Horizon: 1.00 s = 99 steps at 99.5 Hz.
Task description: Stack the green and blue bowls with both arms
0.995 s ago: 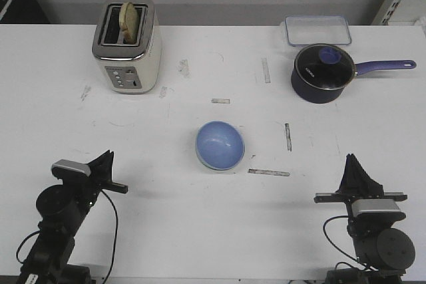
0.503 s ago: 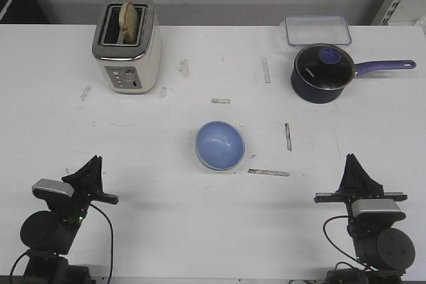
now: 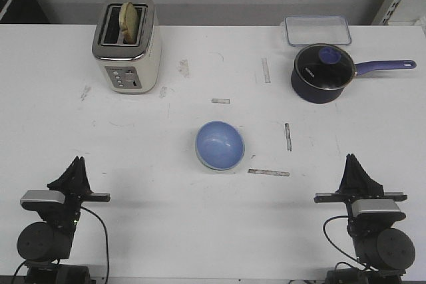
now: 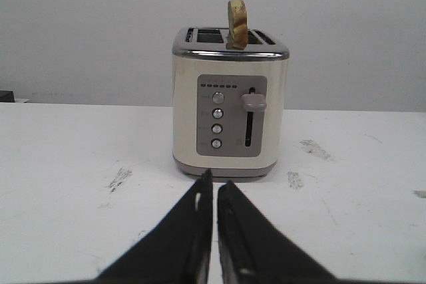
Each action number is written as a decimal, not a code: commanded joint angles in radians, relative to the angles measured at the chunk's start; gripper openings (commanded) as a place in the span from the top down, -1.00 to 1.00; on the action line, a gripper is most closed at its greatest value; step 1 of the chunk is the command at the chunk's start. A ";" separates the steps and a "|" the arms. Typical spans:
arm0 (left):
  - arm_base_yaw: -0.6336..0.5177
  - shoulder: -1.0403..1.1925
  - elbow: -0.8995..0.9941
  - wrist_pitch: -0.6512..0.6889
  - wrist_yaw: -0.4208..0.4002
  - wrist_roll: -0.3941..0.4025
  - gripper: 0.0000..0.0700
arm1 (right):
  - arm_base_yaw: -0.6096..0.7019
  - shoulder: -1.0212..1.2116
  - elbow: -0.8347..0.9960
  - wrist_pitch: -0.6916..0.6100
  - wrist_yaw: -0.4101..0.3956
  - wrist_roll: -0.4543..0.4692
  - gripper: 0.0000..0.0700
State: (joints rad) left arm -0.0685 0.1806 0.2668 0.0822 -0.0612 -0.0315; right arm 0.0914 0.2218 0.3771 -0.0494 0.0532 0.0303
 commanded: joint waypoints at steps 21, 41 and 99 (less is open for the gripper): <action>0.031 -0.132 -0.143 0.010 0.002 0.031 0.99 | 0.001 -0.005 0.002 0.007 0.000 -0.005 0.99; 0.042 -0.177 -0.226 0.026 0.003 0.031 0.99 | 0.001 -0.005 0.002 0.007 0.000 -0.005 0.99; 0.042 -0.177 -0.254 0.024 0.006 0.031 0.99 | 0.001 -0.005 0.002 0.008 0.000 -0.005 0.99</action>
State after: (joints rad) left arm -0.0284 0.0051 0.0341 0.0959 -0.0563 -0.0120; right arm 0.0914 0.2218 0.3771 -0.0494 0.0536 0.0299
